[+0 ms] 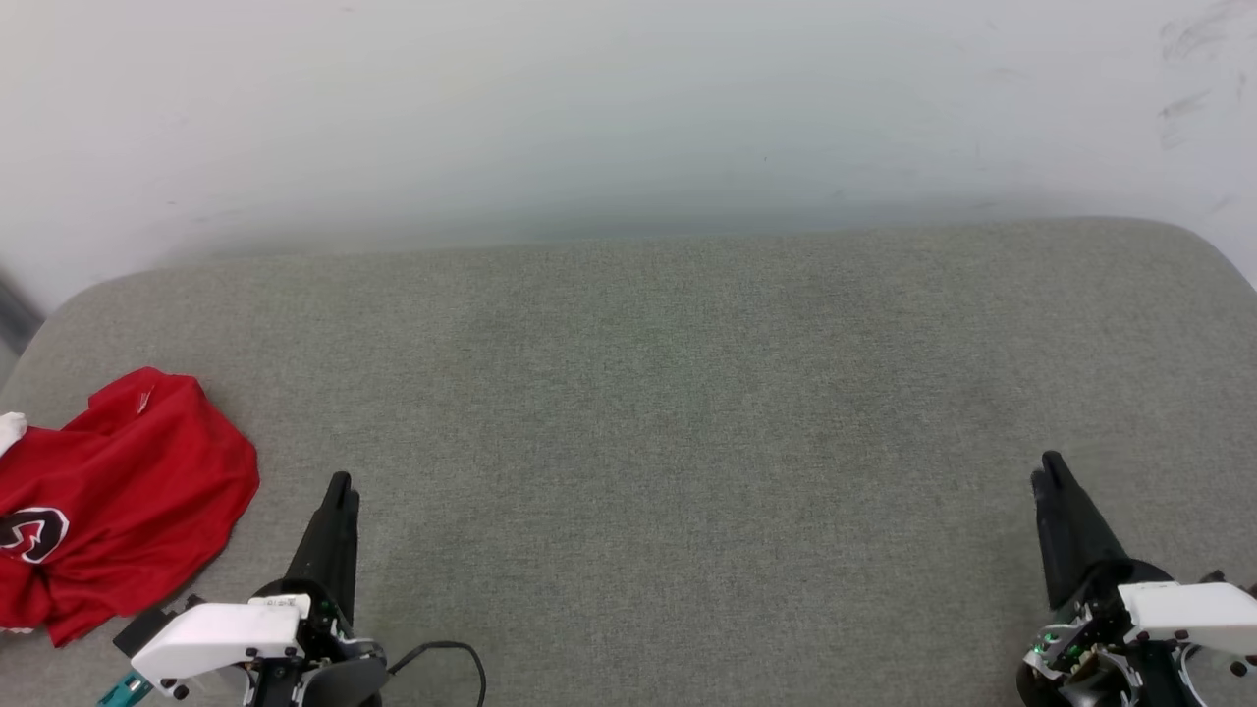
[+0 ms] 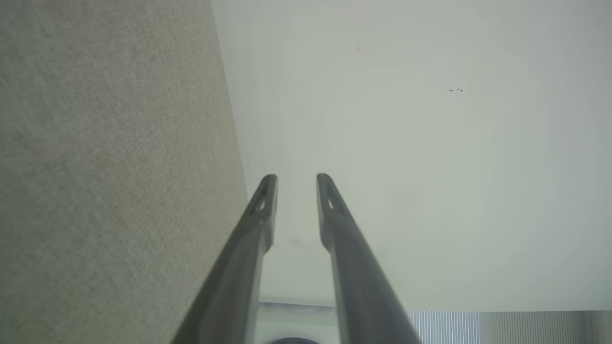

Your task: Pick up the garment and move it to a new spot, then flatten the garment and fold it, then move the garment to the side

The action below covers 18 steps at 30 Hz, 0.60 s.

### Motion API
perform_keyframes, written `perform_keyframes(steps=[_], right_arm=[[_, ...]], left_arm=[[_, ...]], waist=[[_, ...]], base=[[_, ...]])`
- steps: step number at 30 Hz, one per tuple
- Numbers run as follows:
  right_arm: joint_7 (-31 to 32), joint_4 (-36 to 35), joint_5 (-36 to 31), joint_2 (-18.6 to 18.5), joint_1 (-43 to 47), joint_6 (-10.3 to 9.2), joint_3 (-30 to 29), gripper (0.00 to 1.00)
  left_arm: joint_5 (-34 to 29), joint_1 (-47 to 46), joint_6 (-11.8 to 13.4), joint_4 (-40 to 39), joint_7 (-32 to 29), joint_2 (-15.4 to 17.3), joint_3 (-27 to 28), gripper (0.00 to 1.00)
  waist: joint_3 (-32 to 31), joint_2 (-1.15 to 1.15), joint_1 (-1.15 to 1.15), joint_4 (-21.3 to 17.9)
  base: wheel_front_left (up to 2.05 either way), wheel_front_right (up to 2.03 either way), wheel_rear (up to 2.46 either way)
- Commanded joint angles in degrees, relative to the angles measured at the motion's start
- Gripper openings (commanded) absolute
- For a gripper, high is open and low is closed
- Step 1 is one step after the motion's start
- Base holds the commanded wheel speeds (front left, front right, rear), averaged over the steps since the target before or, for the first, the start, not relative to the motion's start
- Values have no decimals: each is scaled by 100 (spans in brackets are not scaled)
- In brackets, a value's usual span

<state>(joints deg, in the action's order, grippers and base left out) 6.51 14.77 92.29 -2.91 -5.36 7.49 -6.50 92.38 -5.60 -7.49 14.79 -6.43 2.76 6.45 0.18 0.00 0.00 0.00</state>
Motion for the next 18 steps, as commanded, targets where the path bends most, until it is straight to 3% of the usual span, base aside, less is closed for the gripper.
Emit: perform_keyframes(steps=[1,18], right_arm=[[-35,-74,-16,-2,-38,1,9,100],[-513,-426,-319,-57,129,1,290,100]], left_arm=[[-9,-50,-1,-71,25,7,-34,100],[-429,-14,-1,-547,522,89,-599,100]], waist=[[1,0,0,-1],[-7,0,0,18]], base=[[0,0,0],[0,0,0]])
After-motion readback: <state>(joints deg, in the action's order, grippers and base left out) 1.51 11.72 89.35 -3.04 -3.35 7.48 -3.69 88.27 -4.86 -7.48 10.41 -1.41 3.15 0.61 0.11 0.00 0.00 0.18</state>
